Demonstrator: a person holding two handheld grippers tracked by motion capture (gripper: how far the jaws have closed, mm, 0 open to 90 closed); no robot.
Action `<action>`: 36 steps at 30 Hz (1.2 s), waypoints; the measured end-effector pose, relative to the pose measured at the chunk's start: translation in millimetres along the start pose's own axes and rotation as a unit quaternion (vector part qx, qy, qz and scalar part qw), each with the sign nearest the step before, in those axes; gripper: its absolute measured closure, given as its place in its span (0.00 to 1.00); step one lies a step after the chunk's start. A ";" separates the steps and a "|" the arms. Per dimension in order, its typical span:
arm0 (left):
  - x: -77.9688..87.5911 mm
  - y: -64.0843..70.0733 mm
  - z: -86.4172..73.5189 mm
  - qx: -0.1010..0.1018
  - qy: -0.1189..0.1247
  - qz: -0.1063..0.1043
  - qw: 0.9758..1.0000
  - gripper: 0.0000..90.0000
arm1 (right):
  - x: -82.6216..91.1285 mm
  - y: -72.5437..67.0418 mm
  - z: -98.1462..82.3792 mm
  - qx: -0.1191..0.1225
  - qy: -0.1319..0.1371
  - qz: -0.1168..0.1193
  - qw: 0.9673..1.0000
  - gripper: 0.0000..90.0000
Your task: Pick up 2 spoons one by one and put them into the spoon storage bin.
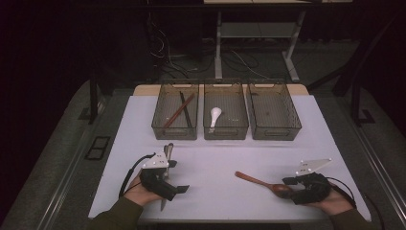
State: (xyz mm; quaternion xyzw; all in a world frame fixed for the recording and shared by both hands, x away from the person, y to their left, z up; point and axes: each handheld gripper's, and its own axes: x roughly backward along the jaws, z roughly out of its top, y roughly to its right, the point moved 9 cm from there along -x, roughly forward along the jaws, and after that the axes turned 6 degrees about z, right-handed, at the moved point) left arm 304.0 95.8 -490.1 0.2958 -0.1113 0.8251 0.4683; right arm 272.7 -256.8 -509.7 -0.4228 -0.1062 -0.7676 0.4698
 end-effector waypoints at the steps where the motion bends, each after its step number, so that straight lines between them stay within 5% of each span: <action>1: -0.1 0.0 0.0 0.000 0.000 0.000 1.000 0.00 | -1.0 -0.7 -0.5 0.002 -0.003 0.002 1.000 0.51; 9: -0.3 0.3 -0.2 -0.001 -0.001 0.000 1.000 0.00 | -3.6 -7.8 -1.8 0.033 -0.017 0.009 0.999 0.62; 21: -0.9 0.6 -0.2 -0.001 0.000 -0.002 1.000 0.00 | -5.5 -16.5 -1.2 0.046 -0.025 0.037 0.998 0.88; 36: -2.4 1.4 -0.9 -0.004 -0.003 -0.005 1.000 0.00 | -1.4 -6.3 16.5 0.032 0.019 0.012 0.999 0.89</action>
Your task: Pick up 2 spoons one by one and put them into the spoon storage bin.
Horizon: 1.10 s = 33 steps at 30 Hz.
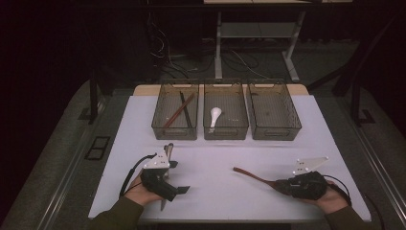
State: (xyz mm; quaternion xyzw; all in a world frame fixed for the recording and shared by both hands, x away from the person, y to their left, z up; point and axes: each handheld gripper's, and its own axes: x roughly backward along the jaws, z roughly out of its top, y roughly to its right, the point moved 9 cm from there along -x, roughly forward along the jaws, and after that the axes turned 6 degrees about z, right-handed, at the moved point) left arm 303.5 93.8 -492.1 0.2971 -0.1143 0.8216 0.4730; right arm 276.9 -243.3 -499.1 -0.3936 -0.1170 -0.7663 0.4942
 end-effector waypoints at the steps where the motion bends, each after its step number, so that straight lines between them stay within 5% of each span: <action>1: 0.0 0.0 0.0 0.000 0.000 0.000 1.000 0.00 | 0.1 0.5 1.7 0.000 0.002 -0.001 1.000 0.89; 33: 0.0 -0.3 1.9 0.003 0.009 -0.001 1.000 0.00 | 13.1 27.1 76.3 -0.019 0.084 -0.046 0.995 0.89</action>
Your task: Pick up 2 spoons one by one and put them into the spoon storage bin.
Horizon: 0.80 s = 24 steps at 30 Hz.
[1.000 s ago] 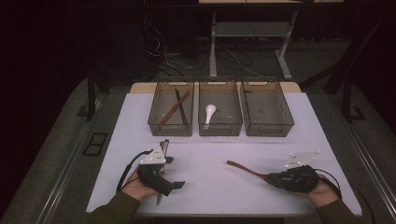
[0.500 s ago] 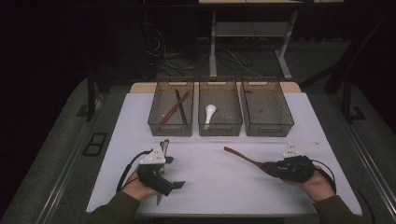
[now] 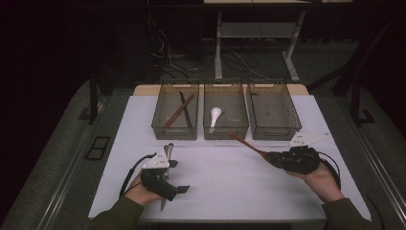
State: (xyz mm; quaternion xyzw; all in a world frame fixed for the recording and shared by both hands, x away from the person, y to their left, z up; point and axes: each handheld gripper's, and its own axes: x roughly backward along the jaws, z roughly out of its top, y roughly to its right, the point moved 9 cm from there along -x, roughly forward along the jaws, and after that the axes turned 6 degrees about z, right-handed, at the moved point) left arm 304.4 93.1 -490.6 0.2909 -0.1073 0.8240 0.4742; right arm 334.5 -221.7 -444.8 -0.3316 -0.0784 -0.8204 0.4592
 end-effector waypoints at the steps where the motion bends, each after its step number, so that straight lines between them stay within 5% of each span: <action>1: -0.2 0.1 0.0 0.000 0.000 0.000 1.000 0.00 | -0.2 1.3 3.5 -0.002 0.003 -0.001 1.000 0.89; 24: -0.7 0.7 0.0 -0.006 0.001 -0.001 1.000 0.00 | -36.7 37.7 92.8 -0.009 0.035 -0.057 0.998 0.89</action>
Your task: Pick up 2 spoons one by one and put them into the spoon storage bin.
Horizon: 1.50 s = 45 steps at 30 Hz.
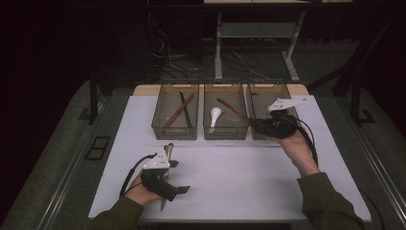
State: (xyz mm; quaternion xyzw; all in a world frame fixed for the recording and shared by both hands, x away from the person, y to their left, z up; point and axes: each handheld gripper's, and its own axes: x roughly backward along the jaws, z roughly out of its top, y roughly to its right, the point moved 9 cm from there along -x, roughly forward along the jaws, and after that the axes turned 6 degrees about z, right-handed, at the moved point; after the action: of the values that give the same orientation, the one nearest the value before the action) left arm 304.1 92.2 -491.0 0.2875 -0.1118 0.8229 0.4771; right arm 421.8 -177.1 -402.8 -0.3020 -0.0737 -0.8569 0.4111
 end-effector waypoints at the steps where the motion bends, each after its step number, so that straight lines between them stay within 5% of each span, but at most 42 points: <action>1: 0.0 0.0 -0.1 -0.001 -0.001 0.000 1.000 0.00 | -3.4 1.2 2.6 -0.001 -0.001 -0.004 1.000 0.89; 8: -0.5 0.8 0.2 -0.004 0.000 -0.002 1.000 0.00 | -32.6 11.1 20.5 -0.008 -0.001 -0.033 0.999 0.89; 22: -0.4 1.5 0.5 -0.003 0.001 -0.004 1.000 0.00 | -84.8 31.2 15.9 -0.028 -0.071 -0.069 0.995 0.89; 29: -0.4 2.4 0.4 0.000 0.001 -0.005 1.000 0.00 | -93.5 32.1 7.0 -0.028 -0.093 -0.064 0.993 0.89; 45: -0.5 2.2 0.3 -0.002 0.001 -0.004 1.000 0.00 | -89.4 31.2 11.3 -0.036 -0.073 -0.050 0.995 0.76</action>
State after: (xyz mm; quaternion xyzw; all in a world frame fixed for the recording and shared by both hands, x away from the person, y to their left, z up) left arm 302.6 90.6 -490.8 0.2866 -0.1116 0.8209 0.4812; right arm 493.2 -134.2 -449.2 -0.3744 -0.0876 -0.8540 0.3504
